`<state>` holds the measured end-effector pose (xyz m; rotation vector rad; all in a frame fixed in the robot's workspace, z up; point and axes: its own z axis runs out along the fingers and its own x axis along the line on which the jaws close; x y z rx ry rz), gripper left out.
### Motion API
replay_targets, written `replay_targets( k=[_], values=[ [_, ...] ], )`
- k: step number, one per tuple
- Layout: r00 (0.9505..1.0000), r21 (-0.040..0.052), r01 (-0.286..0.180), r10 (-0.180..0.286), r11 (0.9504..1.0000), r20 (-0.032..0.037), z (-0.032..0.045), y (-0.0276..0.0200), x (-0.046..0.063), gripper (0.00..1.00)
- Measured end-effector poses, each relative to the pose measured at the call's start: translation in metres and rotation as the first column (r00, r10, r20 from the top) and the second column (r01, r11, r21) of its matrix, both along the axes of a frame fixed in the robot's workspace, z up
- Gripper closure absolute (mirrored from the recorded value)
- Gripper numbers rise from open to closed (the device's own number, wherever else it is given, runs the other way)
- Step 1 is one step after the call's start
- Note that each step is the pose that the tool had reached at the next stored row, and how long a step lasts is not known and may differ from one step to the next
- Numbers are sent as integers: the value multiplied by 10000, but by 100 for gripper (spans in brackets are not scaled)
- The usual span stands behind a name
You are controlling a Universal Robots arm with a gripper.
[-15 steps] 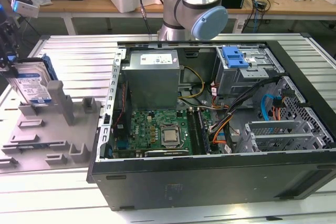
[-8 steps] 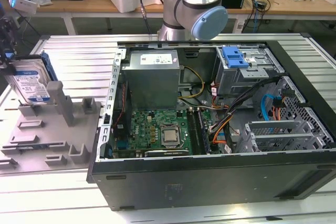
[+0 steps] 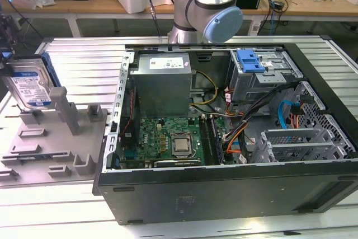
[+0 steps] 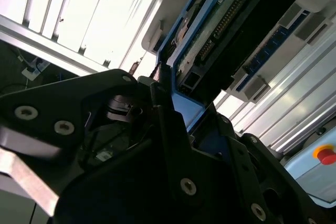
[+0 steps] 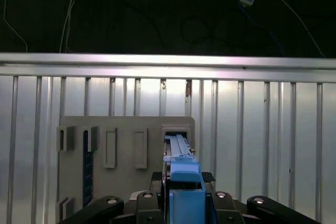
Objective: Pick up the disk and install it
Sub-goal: 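Pick up the disk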
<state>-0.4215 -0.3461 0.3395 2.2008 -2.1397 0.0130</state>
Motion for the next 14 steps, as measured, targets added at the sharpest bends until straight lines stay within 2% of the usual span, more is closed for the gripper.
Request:
replay_targets(
  k=[14],
  values=[
    [10000, -258, 0, 0, 9997, 0, 199, 3, 0, 63]
  ],
)
